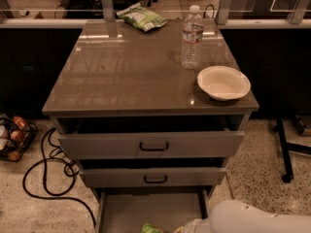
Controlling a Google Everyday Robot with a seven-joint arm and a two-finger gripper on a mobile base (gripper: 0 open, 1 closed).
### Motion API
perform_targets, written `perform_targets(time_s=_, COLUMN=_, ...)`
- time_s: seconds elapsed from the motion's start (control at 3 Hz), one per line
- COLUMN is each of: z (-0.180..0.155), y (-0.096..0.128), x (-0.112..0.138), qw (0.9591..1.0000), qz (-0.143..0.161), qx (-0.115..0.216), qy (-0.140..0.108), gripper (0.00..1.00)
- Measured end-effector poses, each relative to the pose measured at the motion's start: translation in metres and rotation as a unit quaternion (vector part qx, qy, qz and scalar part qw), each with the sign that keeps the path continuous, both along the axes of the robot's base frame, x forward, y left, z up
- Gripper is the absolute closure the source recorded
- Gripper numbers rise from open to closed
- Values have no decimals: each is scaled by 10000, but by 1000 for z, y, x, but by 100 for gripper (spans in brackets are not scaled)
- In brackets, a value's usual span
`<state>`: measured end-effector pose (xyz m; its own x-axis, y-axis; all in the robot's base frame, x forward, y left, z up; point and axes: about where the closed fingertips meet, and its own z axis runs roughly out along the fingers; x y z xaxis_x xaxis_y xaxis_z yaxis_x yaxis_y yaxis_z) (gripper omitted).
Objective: Place green rice chip bag into bottom drawer
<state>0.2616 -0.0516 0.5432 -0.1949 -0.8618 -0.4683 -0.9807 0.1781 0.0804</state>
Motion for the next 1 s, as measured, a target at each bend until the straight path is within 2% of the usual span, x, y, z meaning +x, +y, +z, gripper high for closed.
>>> perform_targets(time_s=0.33, z=-7, y=7, x=9, qw=9999, qz=-47, qx=-126, qy=24, gripper=100)
perform_targets(time_s=0.67, z=-32, y=33, x=52, qw=9995, qz=104, qx=-163, qy=-255, gripper=100)
perform_targets(time_s=1.0, z=-74, y=65, x=102, qw=9981, qz=189, qx=-71, qy=-590, gripper=100)
